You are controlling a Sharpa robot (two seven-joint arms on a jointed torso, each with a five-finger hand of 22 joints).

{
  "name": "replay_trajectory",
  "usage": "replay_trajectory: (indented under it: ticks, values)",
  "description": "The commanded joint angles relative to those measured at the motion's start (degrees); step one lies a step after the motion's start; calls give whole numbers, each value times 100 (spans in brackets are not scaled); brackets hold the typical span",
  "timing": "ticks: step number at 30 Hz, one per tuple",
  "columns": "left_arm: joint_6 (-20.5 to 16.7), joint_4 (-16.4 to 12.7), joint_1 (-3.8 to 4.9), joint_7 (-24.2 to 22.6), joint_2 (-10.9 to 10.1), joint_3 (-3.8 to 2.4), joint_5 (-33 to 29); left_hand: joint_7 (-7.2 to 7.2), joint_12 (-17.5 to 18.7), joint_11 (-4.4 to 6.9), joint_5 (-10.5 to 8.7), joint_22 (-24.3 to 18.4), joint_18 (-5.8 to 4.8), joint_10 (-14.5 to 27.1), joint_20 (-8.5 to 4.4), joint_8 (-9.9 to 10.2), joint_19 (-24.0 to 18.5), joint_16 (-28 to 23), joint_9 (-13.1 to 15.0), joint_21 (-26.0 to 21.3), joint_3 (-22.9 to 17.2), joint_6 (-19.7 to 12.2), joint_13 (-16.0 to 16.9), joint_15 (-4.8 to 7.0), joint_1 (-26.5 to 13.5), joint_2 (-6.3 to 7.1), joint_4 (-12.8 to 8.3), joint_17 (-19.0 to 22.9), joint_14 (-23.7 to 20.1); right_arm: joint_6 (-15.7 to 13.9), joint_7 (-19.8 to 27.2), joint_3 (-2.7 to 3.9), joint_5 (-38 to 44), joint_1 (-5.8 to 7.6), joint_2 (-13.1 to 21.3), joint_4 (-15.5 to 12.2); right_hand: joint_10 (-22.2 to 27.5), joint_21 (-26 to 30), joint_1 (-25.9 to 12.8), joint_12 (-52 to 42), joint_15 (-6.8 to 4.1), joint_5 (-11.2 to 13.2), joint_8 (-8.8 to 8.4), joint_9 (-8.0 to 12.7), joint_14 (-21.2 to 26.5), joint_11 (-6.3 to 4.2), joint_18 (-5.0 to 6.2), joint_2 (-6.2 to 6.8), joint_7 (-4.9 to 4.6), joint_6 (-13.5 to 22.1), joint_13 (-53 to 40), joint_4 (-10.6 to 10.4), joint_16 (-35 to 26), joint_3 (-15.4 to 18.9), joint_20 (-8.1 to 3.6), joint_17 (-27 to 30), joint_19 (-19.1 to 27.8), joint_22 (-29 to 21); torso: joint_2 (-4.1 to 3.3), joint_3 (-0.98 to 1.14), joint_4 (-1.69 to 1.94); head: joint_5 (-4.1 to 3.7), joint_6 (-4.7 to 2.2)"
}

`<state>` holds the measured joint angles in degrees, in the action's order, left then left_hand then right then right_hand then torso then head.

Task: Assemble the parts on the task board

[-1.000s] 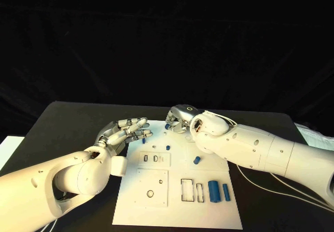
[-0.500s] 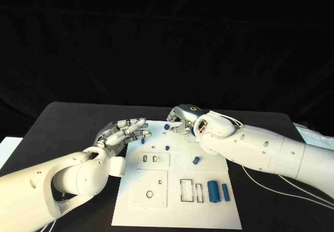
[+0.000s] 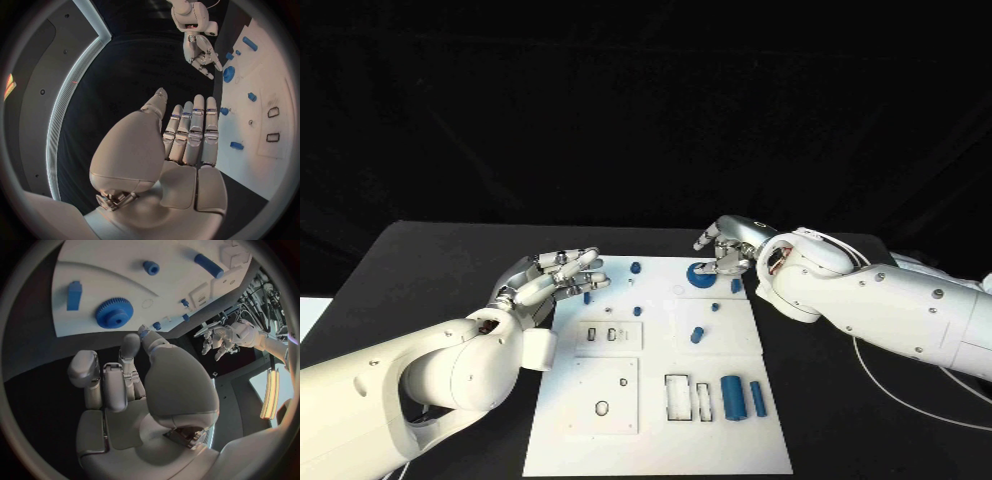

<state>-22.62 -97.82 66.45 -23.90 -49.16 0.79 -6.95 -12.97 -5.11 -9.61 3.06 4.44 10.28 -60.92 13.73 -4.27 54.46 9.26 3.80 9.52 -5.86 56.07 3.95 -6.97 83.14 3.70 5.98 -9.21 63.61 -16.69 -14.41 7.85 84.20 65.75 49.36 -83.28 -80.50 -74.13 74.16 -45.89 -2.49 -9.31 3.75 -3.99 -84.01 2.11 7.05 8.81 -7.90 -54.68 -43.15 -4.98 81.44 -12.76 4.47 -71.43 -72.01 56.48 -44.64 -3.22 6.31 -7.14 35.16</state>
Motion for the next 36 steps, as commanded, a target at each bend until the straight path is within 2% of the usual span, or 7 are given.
replay_trajectory:
  ticks: [1,2,5,14,18,30,36]
  values:
    - [153,-11,6,-31,4,-4,-9,-20,7,-25,-25,-7,24,-14,-8,17,32,-36,-5,-18,9,0,-3,-16,8,-54,-28,-5,37,342,-240,4,-610,-17,17,45,36,-51,89,-1130,59,-10,34,-7,-337,47,-82,-76,10,6,-1227,-132,148,230,-4,-274,-66,99,17,11,-20,-21,1]
    - [160,-11,6,-32,3,-4,-9,-20,7,-25,-25,-7,24,-14,-8,17,32,-36,-5,-18,9,0,-3,-16,8,-54,-28,-5,37,363,-264,5,-636,-23,20,88,35,-62,124,-1332,63,-17,32,-5,-348,55,-87,-88,3,11,-1460,-162,185,282,11,-344,-77,120,17,13,-22,-30,-9]
    - [169,-11,5,-31,3,-3,-9,-15,12,-23,-25,-10,24,-15,-8,18,34,-42,-5,-22,6,1,-3,-16,16,-68,-36,-7,38,378,-293,6,-604,-35,-7,163,51,-92,216,-1673,98,-34,32,-4,-364,67,-87,-127,-15,24,-1884,-242,253,396,23,-473,-100,171,10,1,-17,-47,-19]
    - [177,-3,4,-23,3,-3,-9,-14,13,-22,-25,-10,24,-15,-8,18,34,-43,-5,-22,6,1,-3,-16,17,-70,-37,-8,38,419,-312,7,-430,-75,-116,241,-23,-126,309,-2066,112,-65,56,-10,-379,74,-95,-162,-19,-12,-2356,-323,318,511,35,-600,-125,230,6,0,-9,-36,7]
    - [179,-4,4,-20,1,-3,-9,-14,14,-22,-25,-11,24,-15,-9,19,35,-45,-4,-23,5,1,-3,-15,18,-72,-39,-8,38,452,-332,6,-353,-83,-159,283,-57,-144,341,-2181,112,-85,72,-15,-388,72,-100,-182,-15,-42,-2487,-336,347,530,37,-661,-141,263,2,-8,-12,-39,21]
    - [185,7,3,-16,-5,-3,-9,-14,14,-22,-25,-11,24,-15,-9,19,35,-45,-4,-23,5,1,-3,-15,18,-72,-39,-8,38,537,-357,6,-50,-143,-202,306,-231,-252,394,-2659,106,-208,151,-30,-430,59,-136,-219,5,-179,-2999,-362,466,597,33,-915,-244,463,5,-1,-10,-26,35]
    - [185,13,3,-14,-6,-3,-9,-15,16,-22,-25,-12,24,-15,-9,20,36,-48,-5,-25,7,-1,-3,-15,20,-75,-43,-10,38,497,-361,6,57,-153,-203,314,-292,-292,452,-2819,100,-205,188,-34,-439,51,-148,-310,13,-255,-3175,-351,497,564,28,-981,-277,532,7,-3,-10,-36,50]
